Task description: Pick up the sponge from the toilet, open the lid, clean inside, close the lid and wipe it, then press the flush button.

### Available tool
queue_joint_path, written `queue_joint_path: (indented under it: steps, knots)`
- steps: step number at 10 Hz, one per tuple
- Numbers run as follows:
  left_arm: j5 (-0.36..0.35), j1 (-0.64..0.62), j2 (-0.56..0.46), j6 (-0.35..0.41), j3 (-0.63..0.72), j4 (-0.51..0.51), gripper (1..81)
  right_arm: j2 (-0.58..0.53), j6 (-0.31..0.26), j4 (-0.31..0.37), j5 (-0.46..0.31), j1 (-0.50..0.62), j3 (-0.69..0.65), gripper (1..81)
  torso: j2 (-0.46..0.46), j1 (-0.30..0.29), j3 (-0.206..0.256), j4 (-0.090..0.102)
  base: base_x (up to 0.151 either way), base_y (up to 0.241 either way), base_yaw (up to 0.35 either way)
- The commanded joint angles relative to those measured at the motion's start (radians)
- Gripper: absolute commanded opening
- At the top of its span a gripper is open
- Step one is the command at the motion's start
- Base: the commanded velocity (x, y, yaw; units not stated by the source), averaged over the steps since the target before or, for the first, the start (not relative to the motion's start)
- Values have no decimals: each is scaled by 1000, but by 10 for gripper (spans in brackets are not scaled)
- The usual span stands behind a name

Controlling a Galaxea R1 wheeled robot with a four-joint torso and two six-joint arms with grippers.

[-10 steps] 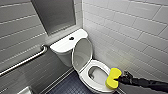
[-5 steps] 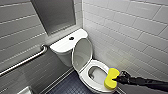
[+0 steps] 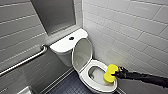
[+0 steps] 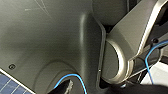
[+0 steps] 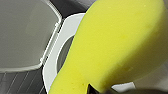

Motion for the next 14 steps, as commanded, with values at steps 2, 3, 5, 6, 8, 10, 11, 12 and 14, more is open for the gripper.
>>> queue_joint_path:
  steps: [2,3,5,6,8,10,11,12,14]
  knots:
    - [39,16,-7,13,19,-3,811,77,0,-8,-99,185,-112,10,0,0,-65,0,0,0,0]
    - [39,16,-7,14,18,-3,811,92,0,-17,-104,193,-126,10,0,0,-22,0,0,0,0]
    - [39,12,1,16,18,-3,811,128,0,-40,-110,219,-159,10,1,1,-50,0,0,0,0]
    - [39,10,6,16,18,-2,811,147,0,-51,-116,230,-190,10,1,1,-55,0,0,0,0]
    - [39,10,9,16,18,-2,811,212,0,-114,-116,242,-233,10,1,1,-55,0,0,0,0]
    - [36,4,10,14,18,-5,811,308,0,-131,-116,253,-326,10,1,1,-55,0,0,0,0]
    - [36,4,10,14,18,-5,811,343,0,-131,-116,257,-362,10,1,1,-55,0,0,0,0]
    - [36,4,10,13,18,-5,811,355,-2,-132,-115,263,-370,10,1,1,-55,0,0,0,0]
    - [38,2,12,13,16,-5,811,372,-6,-134,-110,279,-407,10,1,1,-55,0,0,0,0]
